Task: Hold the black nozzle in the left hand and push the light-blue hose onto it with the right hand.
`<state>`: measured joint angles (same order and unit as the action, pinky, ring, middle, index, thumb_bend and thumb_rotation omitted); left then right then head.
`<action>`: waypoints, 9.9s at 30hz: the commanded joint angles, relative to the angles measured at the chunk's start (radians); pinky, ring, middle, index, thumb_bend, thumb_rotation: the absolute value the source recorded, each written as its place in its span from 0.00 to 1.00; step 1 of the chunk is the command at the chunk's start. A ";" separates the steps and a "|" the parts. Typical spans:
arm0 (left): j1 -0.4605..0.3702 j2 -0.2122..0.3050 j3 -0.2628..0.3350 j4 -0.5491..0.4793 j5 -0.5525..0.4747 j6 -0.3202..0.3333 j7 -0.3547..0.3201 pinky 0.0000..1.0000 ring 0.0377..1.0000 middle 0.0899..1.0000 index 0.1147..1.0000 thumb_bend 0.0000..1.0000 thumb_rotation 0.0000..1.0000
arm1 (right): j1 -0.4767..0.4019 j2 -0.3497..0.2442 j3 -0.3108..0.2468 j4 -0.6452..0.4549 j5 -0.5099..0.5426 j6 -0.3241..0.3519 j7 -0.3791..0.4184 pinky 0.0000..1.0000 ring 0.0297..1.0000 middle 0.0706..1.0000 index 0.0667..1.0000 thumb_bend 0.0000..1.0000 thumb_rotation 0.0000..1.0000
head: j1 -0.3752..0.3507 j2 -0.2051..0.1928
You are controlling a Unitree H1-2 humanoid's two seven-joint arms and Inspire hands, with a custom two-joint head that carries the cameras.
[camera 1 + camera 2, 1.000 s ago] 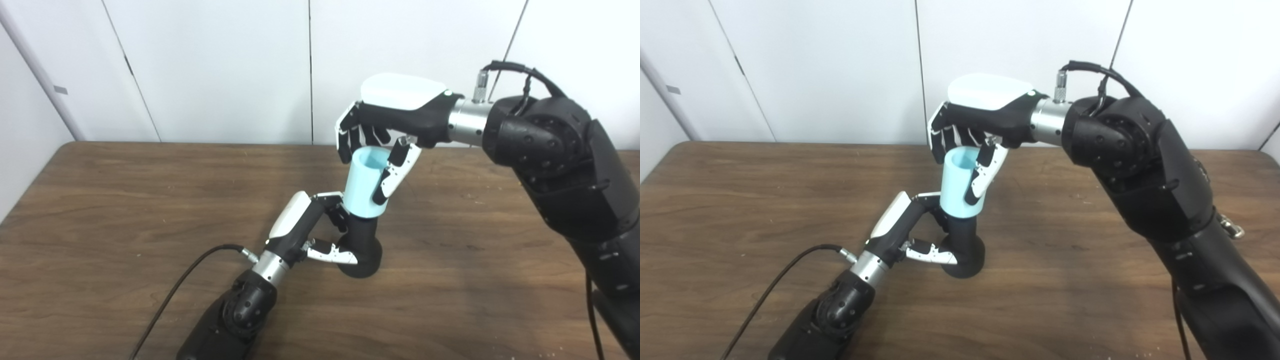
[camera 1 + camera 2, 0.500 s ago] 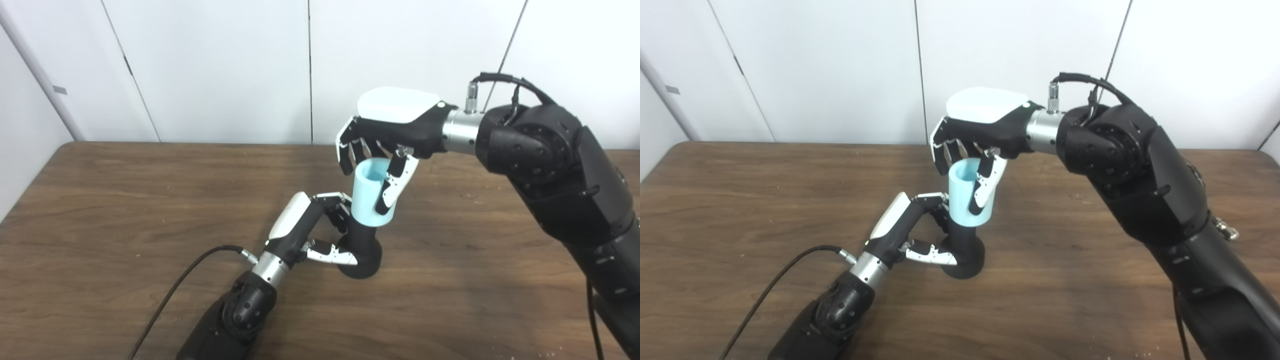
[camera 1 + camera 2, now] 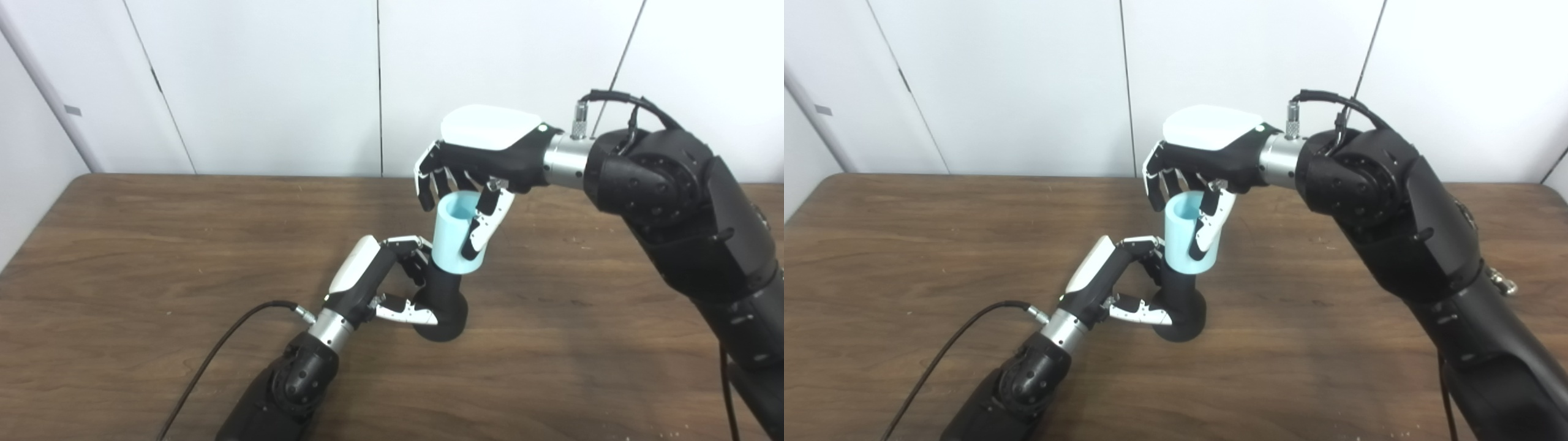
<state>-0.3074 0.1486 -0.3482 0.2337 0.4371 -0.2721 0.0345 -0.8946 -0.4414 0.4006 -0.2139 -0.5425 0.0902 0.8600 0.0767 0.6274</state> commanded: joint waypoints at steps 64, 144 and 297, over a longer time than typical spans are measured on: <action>0.089 0.006 -0.032 0.036 0.022 0.040 -0.037 0.43 0.36 0.29 0.40 0.52 0.08 | 0.047 0.062 -0.007 0.045 0.005 -0.009 -0.166 0.28 0.32 0.37 0.47 0.53 0.00 | 0.016 0.012; 0.085 0.013 -0.038 0.029 0.024 0.054 -0.049 0.45 0.37 0.29 0.40 0.52 0.08 | 0.371 0.014 -0.039 0.052 -0.165 -0.547 -0.646 0.35 0.41 0.44 0.45 0.53 0.00 | 0.021 0.028; 0.086 0.032 -0.057 0.002 0.029 0.067 -0.060 0.40 0.34 0.28 0.40 0.52 0.08 | 0.508 0.100 -0.041 0.138 -0.141 -0.555 -0.887 0.46 0.53 0.47 0.44 0.53 0.01 | 0.021 0.040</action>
<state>-0.2863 0.1561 -0.3884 0.1893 0.4210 -0.2522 0.0141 -0.3876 -0.3242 0.3765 -0.0638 -0.6751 -0.4544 -0.0381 0.0966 0.6673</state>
